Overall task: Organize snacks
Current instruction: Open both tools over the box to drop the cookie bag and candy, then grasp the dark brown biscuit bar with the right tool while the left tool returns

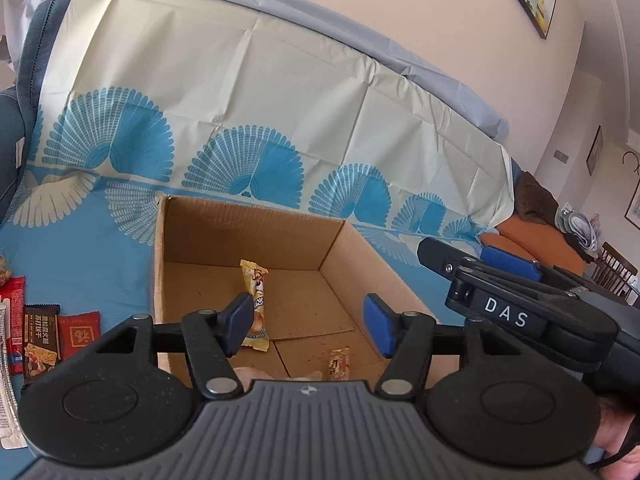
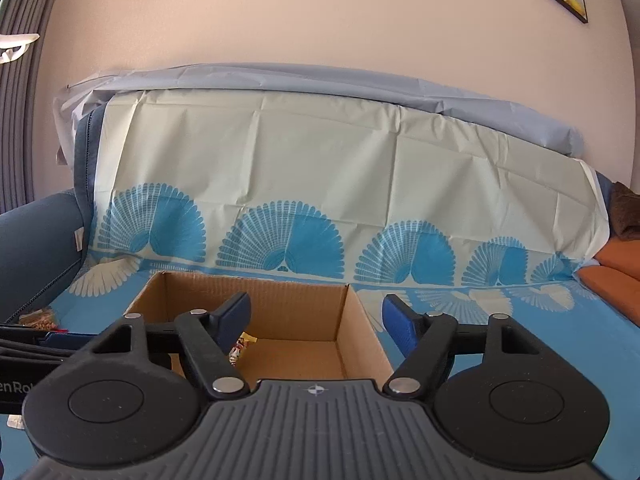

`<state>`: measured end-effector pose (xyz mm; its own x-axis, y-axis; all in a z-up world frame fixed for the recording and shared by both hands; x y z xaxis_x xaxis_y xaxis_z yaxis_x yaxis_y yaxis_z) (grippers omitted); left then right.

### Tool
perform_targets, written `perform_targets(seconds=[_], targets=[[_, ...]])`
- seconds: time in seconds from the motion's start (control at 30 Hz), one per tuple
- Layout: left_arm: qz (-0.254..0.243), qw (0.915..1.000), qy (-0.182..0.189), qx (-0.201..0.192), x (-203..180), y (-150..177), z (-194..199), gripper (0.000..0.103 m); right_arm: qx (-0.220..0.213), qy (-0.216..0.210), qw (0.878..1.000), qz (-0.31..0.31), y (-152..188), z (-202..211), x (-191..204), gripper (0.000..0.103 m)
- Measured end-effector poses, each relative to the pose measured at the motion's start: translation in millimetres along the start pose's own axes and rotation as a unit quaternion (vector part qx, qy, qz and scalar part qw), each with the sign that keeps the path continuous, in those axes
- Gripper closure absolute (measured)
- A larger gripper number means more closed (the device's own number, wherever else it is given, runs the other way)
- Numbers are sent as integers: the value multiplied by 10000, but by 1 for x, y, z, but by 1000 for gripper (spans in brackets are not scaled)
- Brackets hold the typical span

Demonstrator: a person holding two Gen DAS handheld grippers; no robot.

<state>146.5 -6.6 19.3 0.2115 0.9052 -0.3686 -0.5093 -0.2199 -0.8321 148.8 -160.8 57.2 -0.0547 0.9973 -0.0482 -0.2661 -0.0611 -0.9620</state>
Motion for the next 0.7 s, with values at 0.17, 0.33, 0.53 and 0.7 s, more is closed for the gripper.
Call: perform_targets(seconds=[0.17, 0.33, 0.53, 0.7], targets=[[63, 9997, 9, -248, 6, -7, 10, 38, -4, 44, 9999, -150, -1, 0, 3, 24], [-109, 9990, 25, -442, 9, -12, 29, 38, -33, 6, 9997, -260, -3, 3, 15, 24], [-298, 9977, -284, -534, 22, -8, 54, 38, -99, -122, 9985, -524, -7, 12, 32, 24], [-448, 9927, -881, -690, 45, -12, 83, 32, -106, -297, 9969, -727, -8, 18, 52, 24]])
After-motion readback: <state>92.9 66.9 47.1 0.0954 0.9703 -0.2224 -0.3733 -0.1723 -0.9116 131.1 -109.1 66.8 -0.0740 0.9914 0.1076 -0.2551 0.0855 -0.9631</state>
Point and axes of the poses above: each gripper's, at about its wrist camera, not at the fingertips, and z roughly against the way its jaws point, x to its left, y to its underside, the point moved 10 cm from there along -z, roughly the way its jaws point, and after that the axes turned 5 degrees about y, right-handed, at the moved point
